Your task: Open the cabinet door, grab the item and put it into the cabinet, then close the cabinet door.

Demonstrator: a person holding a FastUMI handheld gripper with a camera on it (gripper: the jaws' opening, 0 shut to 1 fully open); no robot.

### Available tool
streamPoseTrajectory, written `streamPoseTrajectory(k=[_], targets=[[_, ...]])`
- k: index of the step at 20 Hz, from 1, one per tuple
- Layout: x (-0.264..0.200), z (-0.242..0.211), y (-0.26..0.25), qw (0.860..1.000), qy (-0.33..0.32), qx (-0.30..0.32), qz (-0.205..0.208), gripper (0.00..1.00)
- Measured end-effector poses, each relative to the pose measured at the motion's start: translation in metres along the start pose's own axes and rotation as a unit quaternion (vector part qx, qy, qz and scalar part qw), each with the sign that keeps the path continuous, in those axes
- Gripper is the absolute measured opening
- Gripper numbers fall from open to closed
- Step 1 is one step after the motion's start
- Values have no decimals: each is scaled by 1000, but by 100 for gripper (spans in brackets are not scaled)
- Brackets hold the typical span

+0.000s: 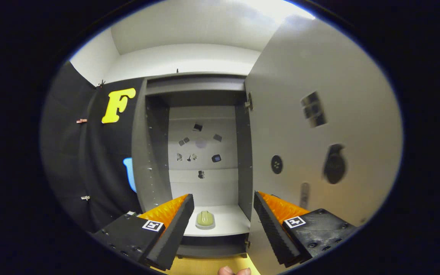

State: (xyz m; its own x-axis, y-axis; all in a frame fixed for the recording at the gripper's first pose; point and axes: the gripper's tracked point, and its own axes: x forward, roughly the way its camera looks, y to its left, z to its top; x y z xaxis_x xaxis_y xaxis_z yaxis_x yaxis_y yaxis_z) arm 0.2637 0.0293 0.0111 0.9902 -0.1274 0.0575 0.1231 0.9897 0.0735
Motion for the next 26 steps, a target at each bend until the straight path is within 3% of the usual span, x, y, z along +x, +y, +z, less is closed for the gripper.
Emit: streamPoseTrajectory(k=[7, 14, 21, 26], targets=[[-106, 20, -38, 1000, -15, -5, 5, 99], [-186, 27, -118, 999, -6, -22, -40, 99], [-170, 5, -221, 988, 14, -47, -144, 99], [-136, -21, -243, 986, 44, -45, -152, 99]])
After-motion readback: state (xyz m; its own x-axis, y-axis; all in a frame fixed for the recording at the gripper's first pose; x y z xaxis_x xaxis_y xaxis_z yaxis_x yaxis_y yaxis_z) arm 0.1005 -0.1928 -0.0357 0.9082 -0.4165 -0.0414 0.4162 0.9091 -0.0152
